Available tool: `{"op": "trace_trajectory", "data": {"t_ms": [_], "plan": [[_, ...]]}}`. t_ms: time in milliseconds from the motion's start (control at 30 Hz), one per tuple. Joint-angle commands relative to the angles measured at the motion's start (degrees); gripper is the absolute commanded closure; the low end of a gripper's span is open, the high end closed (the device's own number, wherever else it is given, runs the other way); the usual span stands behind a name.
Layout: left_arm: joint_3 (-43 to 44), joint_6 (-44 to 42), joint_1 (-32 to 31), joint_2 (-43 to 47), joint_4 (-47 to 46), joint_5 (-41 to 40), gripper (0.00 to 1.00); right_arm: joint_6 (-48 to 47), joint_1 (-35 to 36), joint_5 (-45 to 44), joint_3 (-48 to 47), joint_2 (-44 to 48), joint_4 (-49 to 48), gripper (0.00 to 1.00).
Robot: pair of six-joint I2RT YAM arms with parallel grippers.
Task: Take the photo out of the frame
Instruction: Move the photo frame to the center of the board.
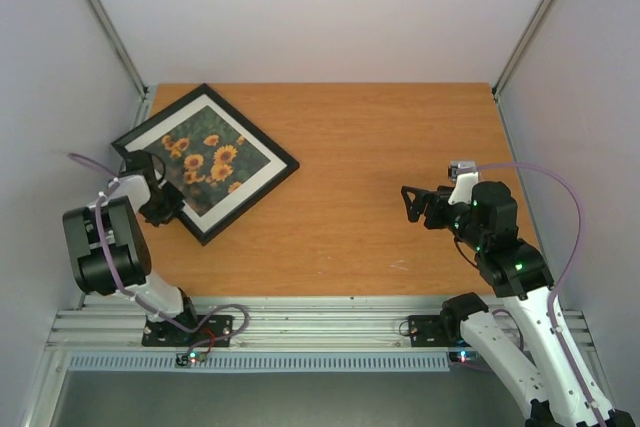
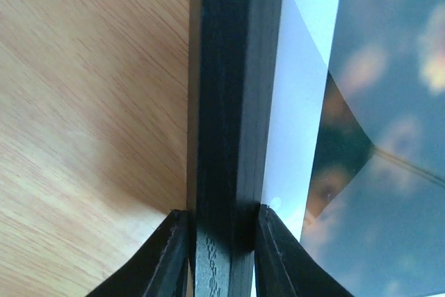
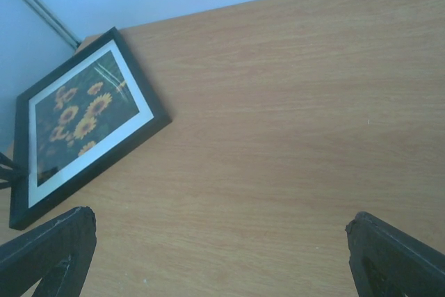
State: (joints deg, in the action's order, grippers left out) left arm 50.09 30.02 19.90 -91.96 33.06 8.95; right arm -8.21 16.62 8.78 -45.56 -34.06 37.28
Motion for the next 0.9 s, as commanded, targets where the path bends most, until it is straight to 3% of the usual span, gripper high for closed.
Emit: {"op": "trace_trajectory", "data": {"t_ms": [0,400,533,867], "plan": [[-1.41,-0.11,-4.59,2.79,0.77,-0.84,0.89,-0.58,0.45,0.37,-0.55,0.56,-0.37,0.01],[-5.33,-0.37,-17.89,7.14,0.1,-2.06,0.96,-1.76,0.52,6.61,-2.23,-2.79,0.49,0.02],[-5.64,1.25,-26.06,7.87,-1.24,-2.93,0.96,-1.6,1.5,9.24,-2.47,-5.43,0.33,0.01],[-4.55,4.25,-40.0,6.72,-5.79,-5.03,0.96,-3.51,11.5,6.92,-0.04,-15.89,-4.15,0.02]]}}
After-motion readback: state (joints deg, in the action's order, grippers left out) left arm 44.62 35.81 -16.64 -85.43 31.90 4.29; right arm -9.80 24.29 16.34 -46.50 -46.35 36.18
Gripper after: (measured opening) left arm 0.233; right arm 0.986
